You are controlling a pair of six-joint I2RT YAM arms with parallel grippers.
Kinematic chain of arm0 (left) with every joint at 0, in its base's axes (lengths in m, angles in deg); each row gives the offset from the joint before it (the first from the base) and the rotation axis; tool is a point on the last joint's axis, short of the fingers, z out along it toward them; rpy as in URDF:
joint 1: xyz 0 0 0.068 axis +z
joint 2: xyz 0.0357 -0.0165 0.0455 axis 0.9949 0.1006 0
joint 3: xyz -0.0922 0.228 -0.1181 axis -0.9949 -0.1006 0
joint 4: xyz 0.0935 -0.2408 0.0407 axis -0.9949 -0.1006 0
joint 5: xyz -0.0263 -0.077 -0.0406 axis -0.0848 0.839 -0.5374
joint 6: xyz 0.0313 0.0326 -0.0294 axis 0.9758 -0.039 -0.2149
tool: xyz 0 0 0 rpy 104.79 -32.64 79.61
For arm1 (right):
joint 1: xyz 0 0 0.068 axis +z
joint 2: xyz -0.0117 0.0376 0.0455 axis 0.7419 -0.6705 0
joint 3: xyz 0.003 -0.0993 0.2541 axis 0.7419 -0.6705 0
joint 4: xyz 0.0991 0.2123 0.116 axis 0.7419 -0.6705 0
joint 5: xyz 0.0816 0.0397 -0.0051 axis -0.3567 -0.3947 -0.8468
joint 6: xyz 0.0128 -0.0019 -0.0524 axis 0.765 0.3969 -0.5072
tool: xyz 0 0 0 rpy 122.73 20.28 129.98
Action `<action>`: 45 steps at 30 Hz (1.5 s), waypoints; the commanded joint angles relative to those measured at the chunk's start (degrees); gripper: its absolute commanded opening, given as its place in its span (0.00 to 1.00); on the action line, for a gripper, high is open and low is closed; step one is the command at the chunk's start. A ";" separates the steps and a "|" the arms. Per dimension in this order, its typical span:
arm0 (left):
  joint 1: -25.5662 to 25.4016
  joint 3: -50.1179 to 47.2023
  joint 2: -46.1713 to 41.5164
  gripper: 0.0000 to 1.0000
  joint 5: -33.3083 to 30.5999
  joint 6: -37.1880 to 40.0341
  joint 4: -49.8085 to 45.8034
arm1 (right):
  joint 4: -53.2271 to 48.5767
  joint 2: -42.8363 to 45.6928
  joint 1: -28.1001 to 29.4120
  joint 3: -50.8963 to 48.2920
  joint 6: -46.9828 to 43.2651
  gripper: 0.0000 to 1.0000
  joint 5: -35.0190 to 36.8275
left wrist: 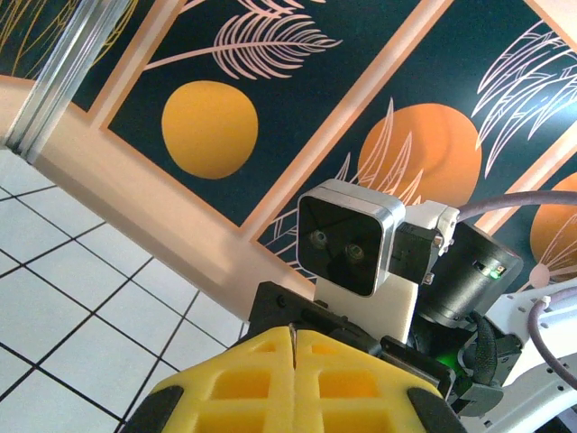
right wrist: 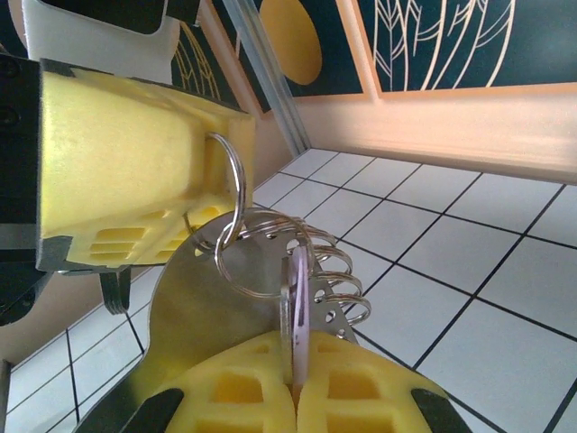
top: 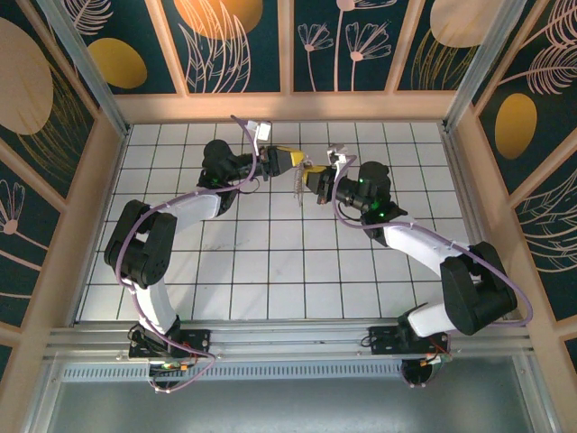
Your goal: Put the keys on the keyring
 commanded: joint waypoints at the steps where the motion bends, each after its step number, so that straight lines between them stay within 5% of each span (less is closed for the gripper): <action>1: -0.15 -0.09 -0.64 0.00 -0.74 -1.03 5.89 | -1.82 -0.88 1.20 1.52 -1.21 0.00 -2.58; 28: -0.19 -0.62 -0.93 0.00 1.45 5.89 -0.72 | -13.07 1.65 -1.99 5.09 -6.17 0.00 -6.13; 45: -0.23 -0.34 0.02 0.00 1.10 4.28 1.83 | -22.93 -3.34 0.74 11.42 -11.18 0.00 -11.18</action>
